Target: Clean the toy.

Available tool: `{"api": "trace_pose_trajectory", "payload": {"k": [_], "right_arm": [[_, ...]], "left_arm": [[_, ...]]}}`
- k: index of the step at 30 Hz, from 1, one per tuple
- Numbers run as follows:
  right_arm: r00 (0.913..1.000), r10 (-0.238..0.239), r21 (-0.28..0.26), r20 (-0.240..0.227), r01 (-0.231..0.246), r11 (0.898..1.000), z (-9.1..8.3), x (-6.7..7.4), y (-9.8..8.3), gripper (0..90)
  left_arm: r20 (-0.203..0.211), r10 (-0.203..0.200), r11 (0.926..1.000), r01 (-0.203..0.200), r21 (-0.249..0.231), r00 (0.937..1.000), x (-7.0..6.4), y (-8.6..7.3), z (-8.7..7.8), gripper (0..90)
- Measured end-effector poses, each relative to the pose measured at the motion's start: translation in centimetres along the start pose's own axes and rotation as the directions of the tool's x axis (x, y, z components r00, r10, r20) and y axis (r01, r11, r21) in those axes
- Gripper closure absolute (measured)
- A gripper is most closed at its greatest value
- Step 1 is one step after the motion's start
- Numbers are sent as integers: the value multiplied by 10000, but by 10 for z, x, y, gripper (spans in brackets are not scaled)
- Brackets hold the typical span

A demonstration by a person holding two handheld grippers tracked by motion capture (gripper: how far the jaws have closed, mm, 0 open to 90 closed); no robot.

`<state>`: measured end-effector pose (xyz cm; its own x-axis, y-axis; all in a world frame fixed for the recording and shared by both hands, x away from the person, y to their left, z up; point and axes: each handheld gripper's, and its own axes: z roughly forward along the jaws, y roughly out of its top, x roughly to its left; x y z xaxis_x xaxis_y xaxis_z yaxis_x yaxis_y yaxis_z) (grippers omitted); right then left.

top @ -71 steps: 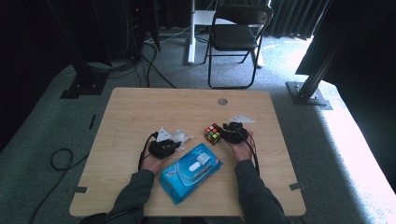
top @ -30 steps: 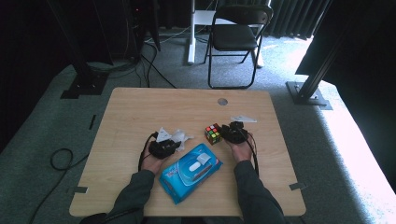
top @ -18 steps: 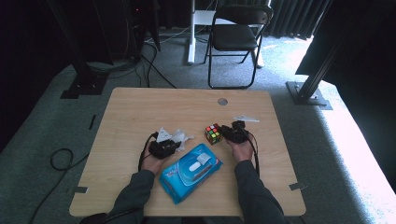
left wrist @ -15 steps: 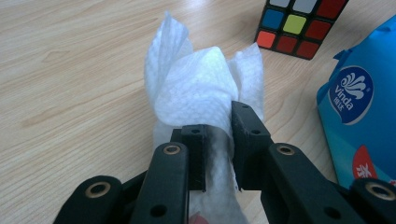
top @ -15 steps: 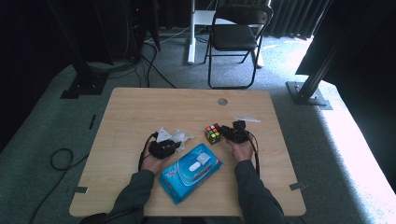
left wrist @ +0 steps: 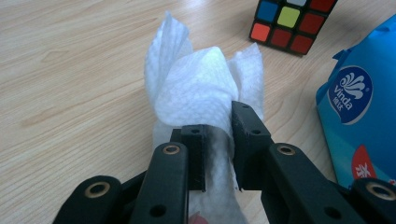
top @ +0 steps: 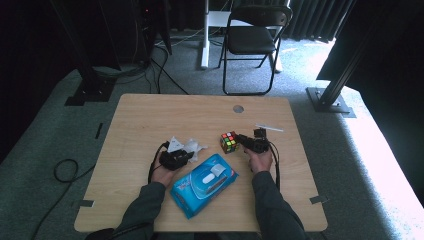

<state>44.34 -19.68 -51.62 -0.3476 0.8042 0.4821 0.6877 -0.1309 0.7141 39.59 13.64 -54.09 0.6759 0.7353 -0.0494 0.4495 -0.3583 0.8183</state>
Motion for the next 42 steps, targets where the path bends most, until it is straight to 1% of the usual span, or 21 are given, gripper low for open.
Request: {"api": "trace_pose_trajectory", "payload": {"k": [2,3,4,6,7,12,16,18,22,26,28,30,32,34,36,37,38,39,42], "right_arm": [[9997,249,-71,-48,-250,9997,-1,-4,0,718],[9996,288,-93,-26,-288,9995,-2,-5,1,719],[9995,308,-105,20,-308,9995,-3,-6,1,719],[9996,161,-120,228,-158,9998,-5,-7,2,719],[9995,194,-140,256,-190,9997,-6,-8,2,719],[9967,813,-352,-57,-814,9961,-7,-16,0,719],[9911,1320,-479,-194,-1328,9900,-10,-22,0,723],[9900,1399,-527,-184,-1407,9886,-11,-24,0,727],[9909,1346,-601,35,-1342,9891,-14,-26,1,734],[9930,1157,-664,229,-1139,9913,-16,-26,1,737],[9927,1167,-699,288,-1145,9910,-16,-26,1,738],[9936,1038,-762,453,-1001,9920,-17,-26,0,739],[9935,986,-816,573,-938,9922,-18,-25,0,758],[9921,885,-821,886,-813,9933,-18,-25,-1,760],[9920,908,-835,880,-835,9930,-18,-26,-1,757],[9917,876,-749,938,-807,9939,-17,-27,-3,752],[9911,786,-578,1078,-727,9957,-16,-27,-6,744],[9912,763,-581,1081,-703,9958,-15,-27,-7,741],[9920,398,-715,1199,-313,9969,-15,-20,-8,702]], "left_arm": [[7,12,10000,-12,10,10000,0,0,0,769],[9,8,10000,-8,12,10000,0,0,0,769],[8,3,10000,-3,15,10000,0,0,0,769],[10,-11,10000,11,23,10000,0,0,0,769],[8,-15,10000,15,22,10000,0,0,0,769],[6,-16,10000,16,15,10000,0,0,0,768],[-3,-12,10000,12,9,10000,0,0,0,767],[3,-28,10000,28,12,10000,0,0,0,767],[-3,-23,10000,23,16,10000,0,0,0,767],[-1,-25,10000,25,19,10000,0,0,0,766],[1,-25,10000,25,17,10000,0,0,0,766],[4,-41,10000,41,23,10000,0,0,0,765],[-1,-39,10000,39,11,10000,0,0,0,764],[-10,-18,10000,18,6,10000,0,0,0,763],[-1,-20,10000,20,6,10000,0,0,0,761],[-3,-23,10000,23,1,10000,0,0,0,761],[-1,-8,10000,8,0,10000,0,0,0,761],[4,-1,10000,1,5,10000,0,0,0,761],[3,-4,10000,4,7,10000,0,0,0,761]]}}
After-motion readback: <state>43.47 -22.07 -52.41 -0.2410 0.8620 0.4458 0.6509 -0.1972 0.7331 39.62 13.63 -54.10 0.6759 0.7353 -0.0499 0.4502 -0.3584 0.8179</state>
